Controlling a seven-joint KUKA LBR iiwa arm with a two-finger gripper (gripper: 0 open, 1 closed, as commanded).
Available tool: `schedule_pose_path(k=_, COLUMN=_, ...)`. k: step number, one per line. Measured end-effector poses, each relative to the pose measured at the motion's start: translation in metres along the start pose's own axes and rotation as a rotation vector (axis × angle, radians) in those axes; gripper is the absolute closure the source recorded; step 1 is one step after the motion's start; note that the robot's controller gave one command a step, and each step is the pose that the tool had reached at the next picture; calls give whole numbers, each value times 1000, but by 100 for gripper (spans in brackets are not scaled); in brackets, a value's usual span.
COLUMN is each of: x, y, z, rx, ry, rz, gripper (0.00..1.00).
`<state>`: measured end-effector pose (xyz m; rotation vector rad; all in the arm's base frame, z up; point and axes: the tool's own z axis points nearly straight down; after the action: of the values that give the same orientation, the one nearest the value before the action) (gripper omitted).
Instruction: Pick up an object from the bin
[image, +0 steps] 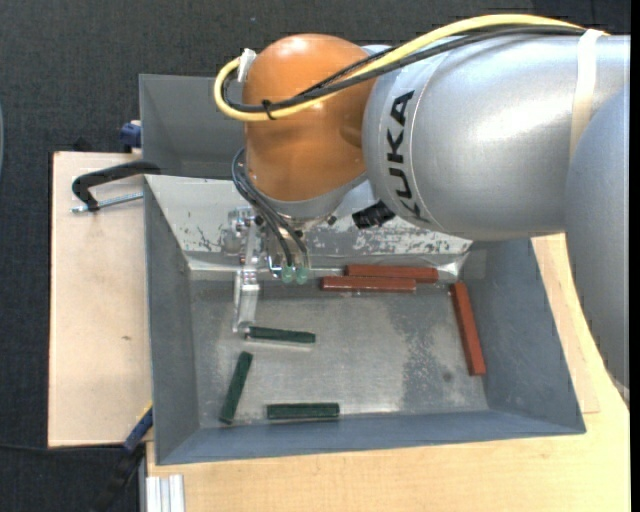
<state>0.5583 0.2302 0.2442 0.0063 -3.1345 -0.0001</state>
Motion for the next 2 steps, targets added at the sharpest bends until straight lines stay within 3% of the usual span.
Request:
schedule_pose_path(k=1, x=-2, y=-1, z=-5, rx=-2, ry=-9, rz=3, gripper=0)
schedule_pose_path(k=2, x=12, y=-31, z=56, rx=-3, ry=-13, rz=-49, gripper=0)
